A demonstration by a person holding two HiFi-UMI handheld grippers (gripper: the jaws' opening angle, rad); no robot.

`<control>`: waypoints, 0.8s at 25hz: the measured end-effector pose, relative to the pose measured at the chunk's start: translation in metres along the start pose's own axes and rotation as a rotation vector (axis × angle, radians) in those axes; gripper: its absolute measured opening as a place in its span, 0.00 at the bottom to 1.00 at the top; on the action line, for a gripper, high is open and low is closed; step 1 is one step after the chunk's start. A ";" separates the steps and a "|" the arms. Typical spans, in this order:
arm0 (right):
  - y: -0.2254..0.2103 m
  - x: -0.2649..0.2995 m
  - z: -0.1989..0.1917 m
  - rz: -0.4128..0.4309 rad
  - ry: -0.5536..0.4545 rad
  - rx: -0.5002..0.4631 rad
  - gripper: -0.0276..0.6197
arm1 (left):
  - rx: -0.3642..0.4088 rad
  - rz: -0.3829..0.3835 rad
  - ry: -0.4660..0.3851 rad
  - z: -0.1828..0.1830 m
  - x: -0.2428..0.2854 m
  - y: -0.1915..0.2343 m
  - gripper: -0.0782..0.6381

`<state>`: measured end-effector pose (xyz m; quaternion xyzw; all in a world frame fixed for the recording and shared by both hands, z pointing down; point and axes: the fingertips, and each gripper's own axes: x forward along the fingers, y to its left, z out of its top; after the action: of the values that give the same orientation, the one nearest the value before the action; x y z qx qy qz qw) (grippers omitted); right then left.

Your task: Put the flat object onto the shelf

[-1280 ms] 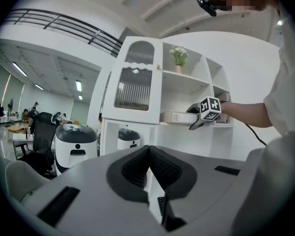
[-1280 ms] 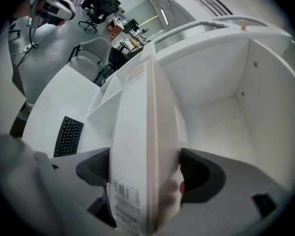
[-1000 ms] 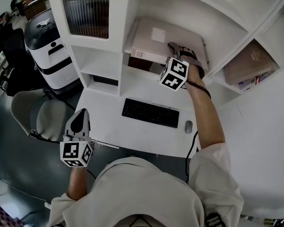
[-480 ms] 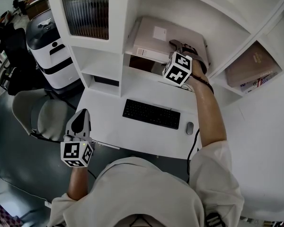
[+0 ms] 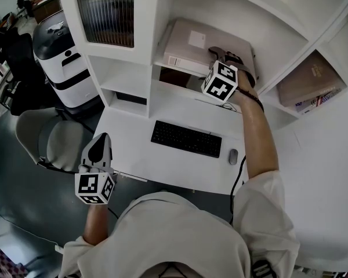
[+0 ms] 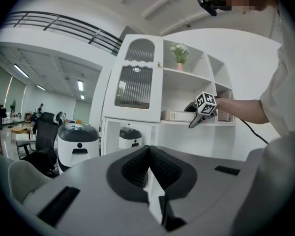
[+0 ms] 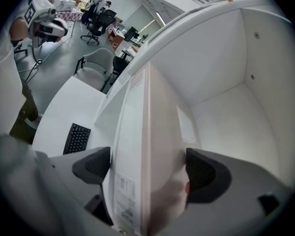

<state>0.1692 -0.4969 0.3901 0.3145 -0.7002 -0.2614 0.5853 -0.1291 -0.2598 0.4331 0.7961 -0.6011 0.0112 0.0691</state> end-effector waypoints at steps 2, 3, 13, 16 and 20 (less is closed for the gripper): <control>0.000 -0.002 0.000 -0.001 -0.001 -0.006 0.80 | 0.000 -0.003 0.002 -0.001 -0.001 0.000 0.10; 0.001 -0.004 -0.001 0.001 0.001 -0.010 0.80 | -0.002 -0.004 0.002 -0.001 -0.001 0.000 0.10; -0.003 -0.039 -0.003 -0.100 -0.031 0.006 0.65 | -0.002 -0.043 -0.004 -0.001 -0.001 -0.009 0.10; -0.002 -0.052 -0.001 -0.161 -0.052 0.024 0.56 | 0.000 -0.057 -0.007 0.001 -0.002 -0.011 0.10; -0.001 -0.074 0.002 -0.260 -0.095 0.058 0.43 | 0.002 -0.076 -0.008 0.001 -0.003 -0.015 0.10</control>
<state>0.1764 -0.4423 0.3406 0.4066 -0.6876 -0.3292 0.5035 -0.1159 -0.2531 0.4302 0.8185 -0.5706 0.0060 0.0665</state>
